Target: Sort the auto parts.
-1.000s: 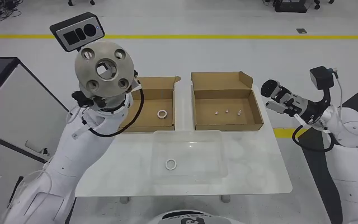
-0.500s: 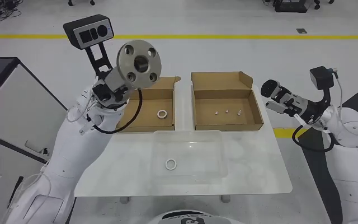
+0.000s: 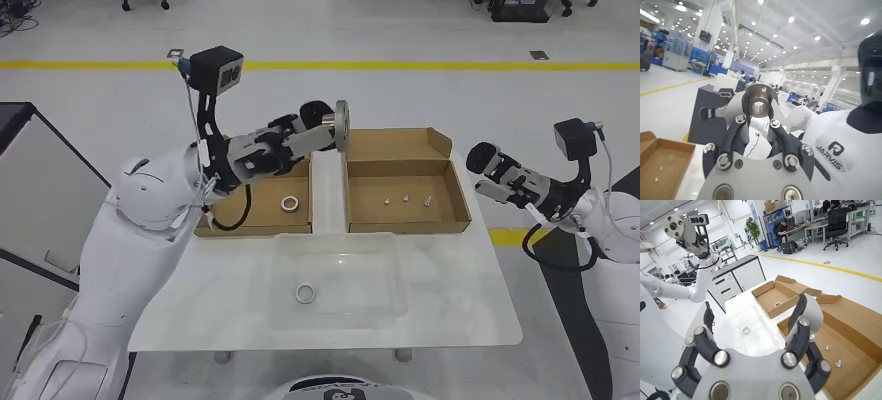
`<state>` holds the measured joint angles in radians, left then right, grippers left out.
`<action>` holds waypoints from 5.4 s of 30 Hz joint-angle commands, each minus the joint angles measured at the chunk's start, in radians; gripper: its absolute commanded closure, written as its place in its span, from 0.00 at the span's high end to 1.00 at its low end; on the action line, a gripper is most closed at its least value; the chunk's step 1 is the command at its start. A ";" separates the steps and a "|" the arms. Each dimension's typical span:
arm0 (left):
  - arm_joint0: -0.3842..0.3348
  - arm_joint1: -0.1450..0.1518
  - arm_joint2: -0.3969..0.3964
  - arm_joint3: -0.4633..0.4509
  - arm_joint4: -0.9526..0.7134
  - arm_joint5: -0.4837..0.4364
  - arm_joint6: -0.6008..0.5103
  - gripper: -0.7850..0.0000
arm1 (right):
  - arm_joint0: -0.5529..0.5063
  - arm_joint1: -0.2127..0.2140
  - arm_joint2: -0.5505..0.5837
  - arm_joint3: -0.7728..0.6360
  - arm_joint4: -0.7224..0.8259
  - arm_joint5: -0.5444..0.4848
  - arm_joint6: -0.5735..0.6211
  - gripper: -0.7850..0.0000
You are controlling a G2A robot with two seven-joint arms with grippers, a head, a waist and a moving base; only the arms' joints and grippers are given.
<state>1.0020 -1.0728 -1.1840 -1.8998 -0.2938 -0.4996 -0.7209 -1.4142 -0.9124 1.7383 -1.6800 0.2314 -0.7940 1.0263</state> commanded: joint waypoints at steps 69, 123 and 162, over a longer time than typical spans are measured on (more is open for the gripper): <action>-0.275 -0.034 0.371 0.754 1.030 0.247 -0.410 0.00 | 0.000 0.000 0.000 0.000 0.000 0.000 0.000 1.00; -0.447 -0.204 0.543 1.185 1.057 0.159 -0.280 1.00 | 0.000 0.000 0.000 0.000 0.000 0.000 0.000 1.00; 0.041 0.012 0.146 -0.003 0.876 0.048 -0.581 1.00 | 0.000 0.000 0.000 0.000 0.000 0.000 0.000 1.00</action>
<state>1.0350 -1.0623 -1.0416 -1.8916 0.5834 -0.4540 -1.2917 -1.4142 -0.9124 1.7383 -1.6800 0.2314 -0.7940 1.0263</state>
